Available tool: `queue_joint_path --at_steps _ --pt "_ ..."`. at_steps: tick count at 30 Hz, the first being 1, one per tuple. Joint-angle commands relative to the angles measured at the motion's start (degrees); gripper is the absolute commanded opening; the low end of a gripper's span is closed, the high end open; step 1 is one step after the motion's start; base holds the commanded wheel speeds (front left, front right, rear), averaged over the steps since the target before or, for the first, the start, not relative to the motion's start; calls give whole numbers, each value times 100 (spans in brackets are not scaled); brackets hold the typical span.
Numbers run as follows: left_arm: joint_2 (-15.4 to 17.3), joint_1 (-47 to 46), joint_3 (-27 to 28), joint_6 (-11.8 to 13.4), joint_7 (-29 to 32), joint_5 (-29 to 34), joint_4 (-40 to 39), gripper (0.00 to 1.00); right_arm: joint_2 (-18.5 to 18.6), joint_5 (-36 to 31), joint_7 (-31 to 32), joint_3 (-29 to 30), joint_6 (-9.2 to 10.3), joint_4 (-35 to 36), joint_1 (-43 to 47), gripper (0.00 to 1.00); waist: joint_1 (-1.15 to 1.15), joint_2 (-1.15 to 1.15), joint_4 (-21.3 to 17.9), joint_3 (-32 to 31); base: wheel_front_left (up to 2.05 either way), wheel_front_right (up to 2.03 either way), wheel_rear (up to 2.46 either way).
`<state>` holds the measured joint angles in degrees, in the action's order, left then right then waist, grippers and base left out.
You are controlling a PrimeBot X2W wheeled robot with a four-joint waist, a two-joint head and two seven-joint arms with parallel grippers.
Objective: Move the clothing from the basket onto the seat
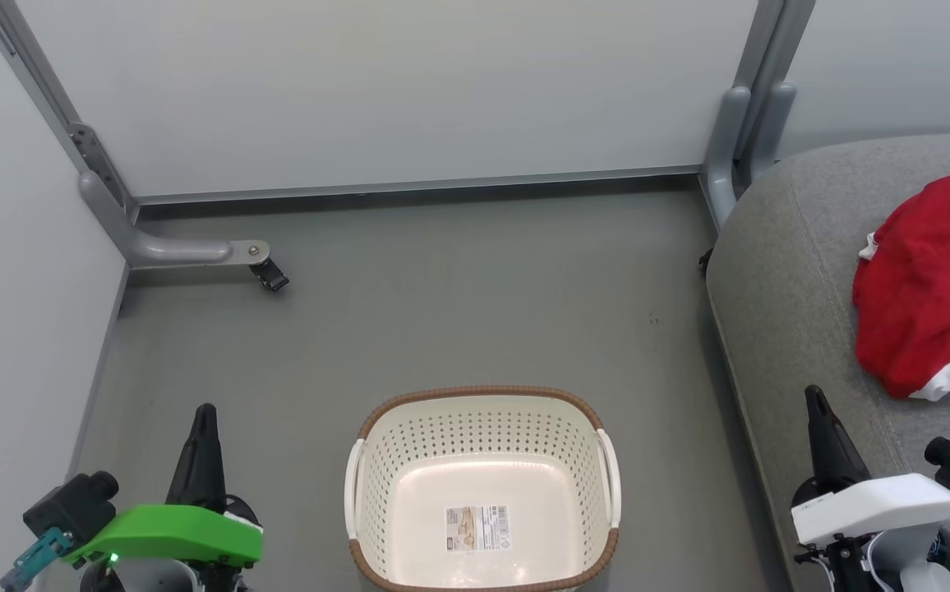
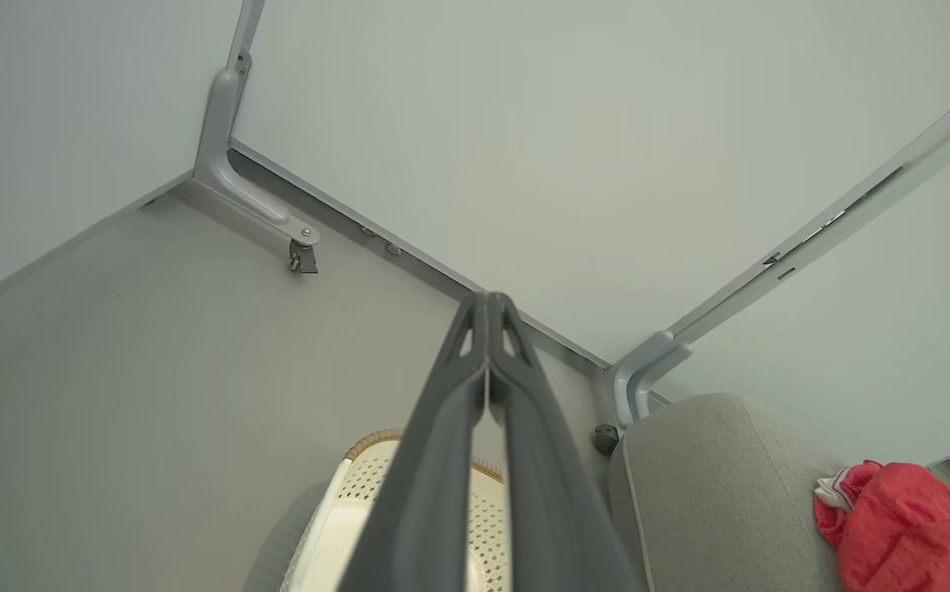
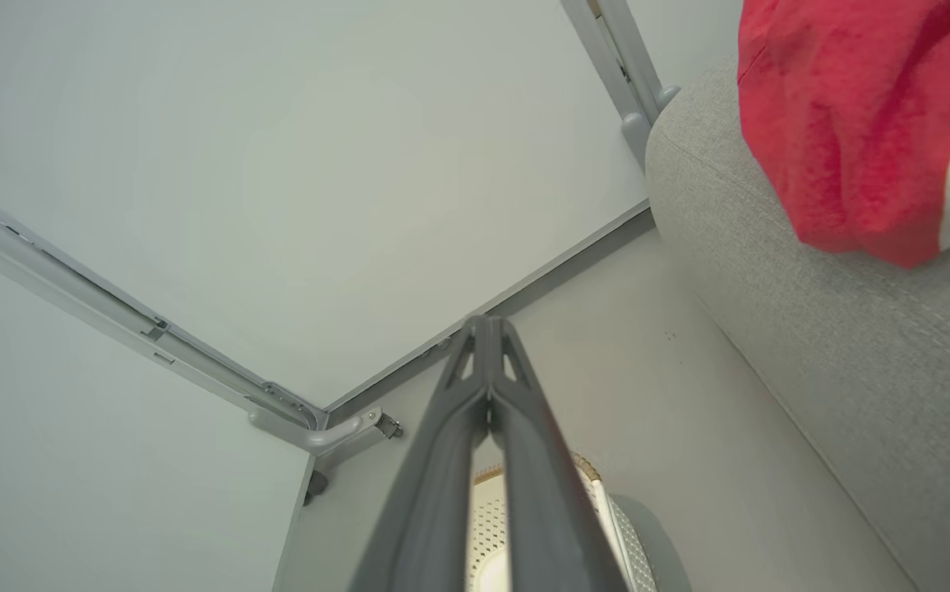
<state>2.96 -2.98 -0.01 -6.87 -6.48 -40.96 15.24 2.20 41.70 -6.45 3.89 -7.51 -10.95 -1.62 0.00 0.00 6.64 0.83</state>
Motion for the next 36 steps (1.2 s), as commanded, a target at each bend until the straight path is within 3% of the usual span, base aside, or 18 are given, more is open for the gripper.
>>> queue_joint_path --at_steps 1,36 --pt "7 -180 50 -26 49 -220 -80 0 43 210 51 29 0 45 -138 0 0 0 -11 -1 0 0 0" --pt "1 -293 358 -52 677 -2654 -107 0 65 2609 675 153 1 -132 -326 0 0 0 -270 -28 0 0 0"
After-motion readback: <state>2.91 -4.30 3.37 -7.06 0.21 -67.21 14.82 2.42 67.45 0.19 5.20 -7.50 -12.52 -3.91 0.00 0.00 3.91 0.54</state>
